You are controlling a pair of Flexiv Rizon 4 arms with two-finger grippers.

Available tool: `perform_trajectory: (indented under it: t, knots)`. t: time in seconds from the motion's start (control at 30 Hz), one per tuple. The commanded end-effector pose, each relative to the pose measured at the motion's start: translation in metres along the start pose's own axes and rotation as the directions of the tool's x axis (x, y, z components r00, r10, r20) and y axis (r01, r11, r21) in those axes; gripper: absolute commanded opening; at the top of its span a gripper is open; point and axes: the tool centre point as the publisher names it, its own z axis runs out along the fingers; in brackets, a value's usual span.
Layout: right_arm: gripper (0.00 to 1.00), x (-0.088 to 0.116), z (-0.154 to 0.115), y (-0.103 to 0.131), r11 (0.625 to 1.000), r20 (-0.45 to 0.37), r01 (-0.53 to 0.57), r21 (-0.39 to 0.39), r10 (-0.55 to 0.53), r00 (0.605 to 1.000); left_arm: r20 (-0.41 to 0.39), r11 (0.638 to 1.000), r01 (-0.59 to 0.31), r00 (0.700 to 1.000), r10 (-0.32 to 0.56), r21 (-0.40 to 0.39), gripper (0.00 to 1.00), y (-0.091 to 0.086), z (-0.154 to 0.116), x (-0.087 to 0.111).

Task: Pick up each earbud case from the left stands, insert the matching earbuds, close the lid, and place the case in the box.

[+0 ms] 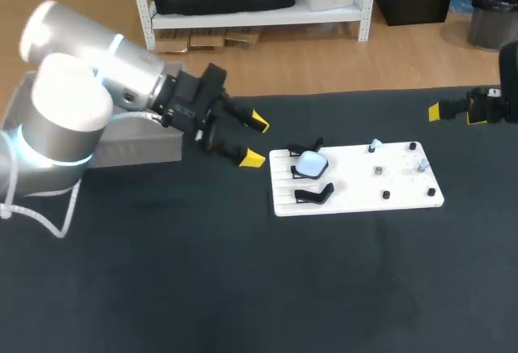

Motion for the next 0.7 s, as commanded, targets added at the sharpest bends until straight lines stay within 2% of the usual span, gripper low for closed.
perform_trajectory:
  t: [0.03,0.07,0.13,0.23,0.27,0.3,0.33,0.53,0.6,0.7]
  knots:
    - [1.0,0.0,0.0,-0.001,1.0,0.0,0.001,-0.004,-0.001,1.0,0.008,1.0,0.008,1.0,-0.009,0.018,0.96,0.005,0.013,0.004]
    - [1.0,0.0,0.0,-0.001,1.0,0.0,0.001,-0.004,-0.001,1.0,0.012,1.0,0.009,1.0,-0.009,0.017,0.95,0.005,0.015,0.004]
    - [1.0,0.0,0.0,-0.001,1.0,0.0,0.001,-0.004,-0.001,1.0,0.018,1.0,0.01,1.0,-0.01,0.012,0.84,0.004,0.019,0.005]
    - [1.0,0.0,0.0,-0.001,1.0,0.0,0.001,-0.004,-0.001,1.0,0.028,1.0,0.013,1.0,-0.013,0.004,0.83,0.004,0.025,0.008]
    - [1.0,0.0,0.0,-0.001,1.0,0.0,0.001,-0.004,-0.001,1.0,0.029,1.0,0.013,0.999,-0.013,0.002,0.79,0.003,0.028,0.009]
    - [1.0,0.0,0.0,-0.001,1.0,0.0,0.001,-0.004,-0.001,1.0,0.029,1.0,0.011,1.0,-0.01,-0.004,0.67,0.003,0.03,0.011]
    - [1.0,0.0,0.0,-0.001,1.0,0.0,0.001,-0.004,-0.001,1.0,0.029,1.0,0.011,1.0,-0.01,-0.007,0.62,0.003,0.033,0.012]
    - [1.0,0.0,0.0,-0.001,1.0,0.0,0.001,-0.004,-0.001,1.0,0.033,1.0,0.02,0.999,-0.019,-0.017,0.65,0.008,0.049,0.024]
    - [1.0,0.0,0.0,-0.001,1.0,0.0,0.001,-0.004,-0.001,1.0,0.039,0.999,0.023,0.999,-0.022,-0.026,0.61,0.01,0.052,0.026]
    - [1.0,0.0,0.0,-0.001,1.0,0.0,0.001,-0.004,-0.001,1.0,0.044,0.999,0.022,0.999,-0.02,-0.044,0.61,0.015,0.055,0.028]
